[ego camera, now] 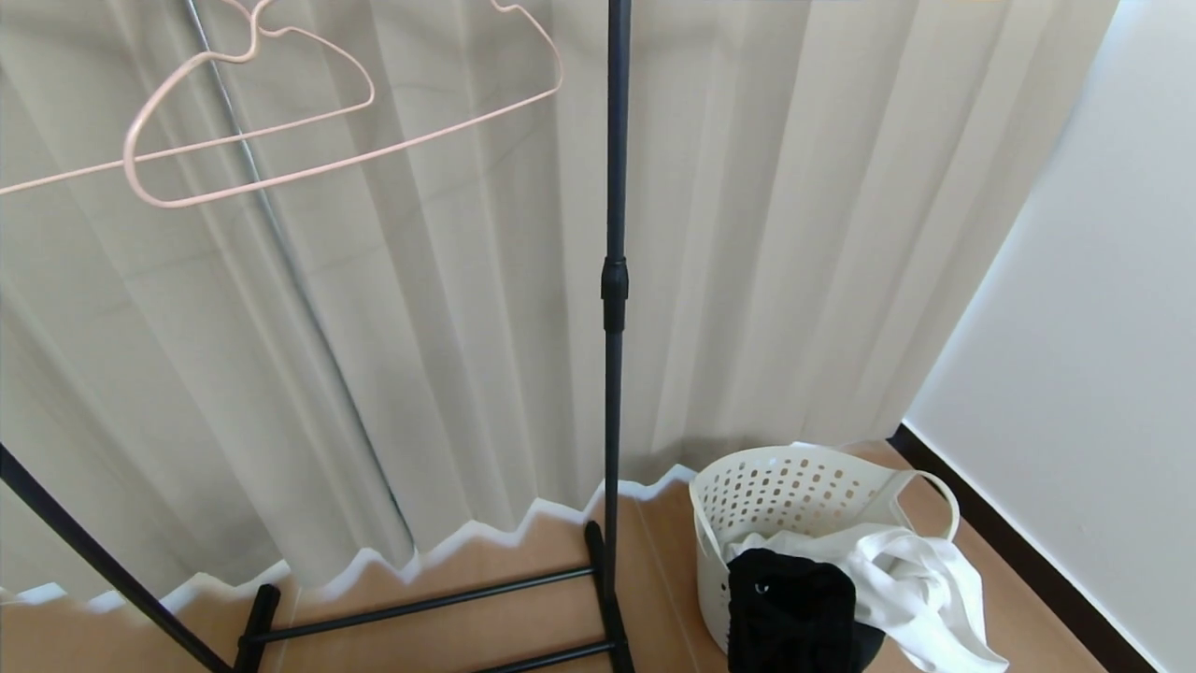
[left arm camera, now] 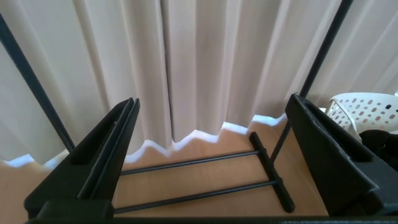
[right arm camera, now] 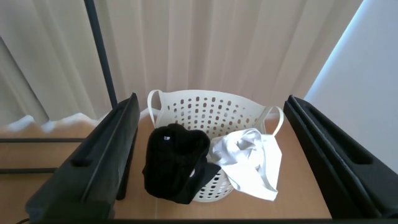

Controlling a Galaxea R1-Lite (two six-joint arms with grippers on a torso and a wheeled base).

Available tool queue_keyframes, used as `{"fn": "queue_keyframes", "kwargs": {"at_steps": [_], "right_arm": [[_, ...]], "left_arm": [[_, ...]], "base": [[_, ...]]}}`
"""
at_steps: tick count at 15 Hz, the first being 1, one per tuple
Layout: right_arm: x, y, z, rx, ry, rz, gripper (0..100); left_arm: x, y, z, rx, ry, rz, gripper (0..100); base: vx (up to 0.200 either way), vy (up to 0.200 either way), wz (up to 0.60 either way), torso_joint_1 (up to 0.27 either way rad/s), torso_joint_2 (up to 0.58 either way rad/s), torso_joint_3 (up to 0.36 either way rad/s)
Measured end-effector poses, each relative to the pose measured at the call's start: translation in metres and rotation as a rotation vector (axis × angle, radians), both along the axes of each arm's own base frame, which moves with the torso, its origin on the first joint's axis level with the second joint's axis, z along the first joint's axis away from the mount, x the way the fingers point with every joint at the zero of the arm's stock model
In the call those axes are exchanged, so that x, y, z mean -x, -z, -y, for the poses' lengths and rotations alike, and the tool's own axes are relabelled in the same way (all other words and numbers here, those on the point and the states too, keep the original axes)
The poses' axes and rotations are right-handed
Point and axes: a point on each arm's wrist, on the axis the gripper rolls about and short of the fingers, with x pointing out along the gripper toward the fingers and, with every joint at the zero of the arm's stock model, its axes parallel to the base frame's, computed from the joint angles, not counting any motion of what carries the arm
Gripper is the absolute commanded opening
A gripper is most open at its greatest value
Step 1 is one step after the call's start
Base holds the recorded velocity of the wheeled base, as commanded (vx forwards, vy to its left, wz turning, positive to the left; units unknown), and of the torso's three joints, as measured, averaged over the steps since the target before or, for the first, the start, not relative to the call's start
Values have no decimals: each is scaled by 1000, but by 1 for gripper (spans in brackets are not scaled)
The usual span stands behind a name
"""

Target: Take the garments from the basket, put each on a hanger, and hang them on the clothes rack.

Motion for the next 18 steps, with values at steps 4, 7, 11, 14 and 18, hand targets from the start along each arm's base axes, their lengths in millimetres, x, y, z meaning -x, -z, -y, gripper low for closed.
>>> {"fn": "queue_keyframes", "kwargs": {"at_steps": [4,7,11,14,18], "right_arm": [[0,0,0,0,0,1,100],[0,0,0,0,0,0,100],[0,0,0,0,0,0,100],[0,0,0,0,0,1,100],[0,0,0,0,0,0,100]], "left_arm": [[0,0,0,0,0,0,100],[0,0,0,0,0,0,100],[0,0,0,0,0,0,100],[0,0,0,0,0,0,100],[0,0,0,0,0,0,100]], "base": [[0,0,0,2,5,-198],[0,0,0,4,4,-191],[0,0,0,5,2,-195],[0,0,0,1,22,-168],[0,0,0,12,133,-61]]}}
